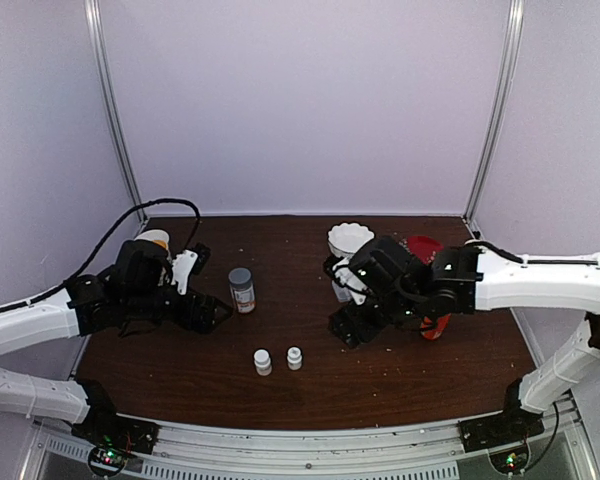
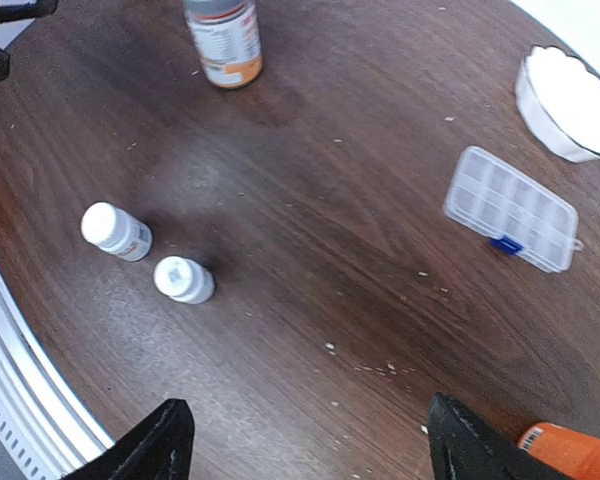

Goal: Sort the pills into containers
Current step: Place the pill bottle at the center of the board.

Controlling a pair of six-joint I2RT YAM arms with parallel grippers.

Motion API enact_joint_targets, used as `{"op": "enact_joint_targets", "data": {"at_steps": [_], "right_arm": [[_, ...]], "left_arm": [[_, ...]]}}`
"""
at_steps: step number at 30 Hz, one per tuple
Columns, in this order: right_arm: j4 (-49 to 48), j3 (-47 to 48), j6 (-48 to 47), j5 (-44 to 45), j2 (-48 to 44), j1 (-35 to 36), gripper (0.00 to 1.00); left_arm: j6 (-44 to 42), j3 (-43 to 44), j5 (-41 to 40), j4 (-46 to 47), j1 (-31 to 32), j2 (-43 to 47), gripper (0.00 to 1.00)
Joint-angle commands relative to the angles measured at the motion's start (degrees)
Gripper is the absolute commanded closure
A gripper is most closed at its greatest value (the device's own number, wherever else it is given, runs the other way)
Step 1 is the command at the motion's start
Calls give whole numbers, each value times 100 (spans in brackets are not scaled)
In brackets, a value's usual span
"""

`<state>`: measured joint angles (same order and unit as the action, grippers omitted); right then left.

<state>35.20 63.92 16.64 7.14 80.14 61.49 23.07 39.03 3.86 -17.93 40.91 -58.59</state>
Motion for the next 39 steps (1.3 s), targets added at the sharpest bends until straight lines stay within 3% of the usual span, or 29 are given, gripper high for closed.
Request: {"op": "enact_joint_targets", "data": {"at_steps": [1,12,19,35,39], "right_arm": [[-203,631,-169,-243,933,442,18],[-665,1213,-47,-388,2234,726,20],[-812,1408,-40,-582,2661,741,35],[-562,1767,172,277,3306,738,59],[-564,1749,192,257,3320,739,70]], "left_arm": [[150,-86,62,54,339,247,9],[172,-163,-147,-5,436,271,9],[172,-206,-236,12,436,270,9],[206,-273,-474,-6,435,259,9],[207,-266,-458,-4,436,196,9]]}}
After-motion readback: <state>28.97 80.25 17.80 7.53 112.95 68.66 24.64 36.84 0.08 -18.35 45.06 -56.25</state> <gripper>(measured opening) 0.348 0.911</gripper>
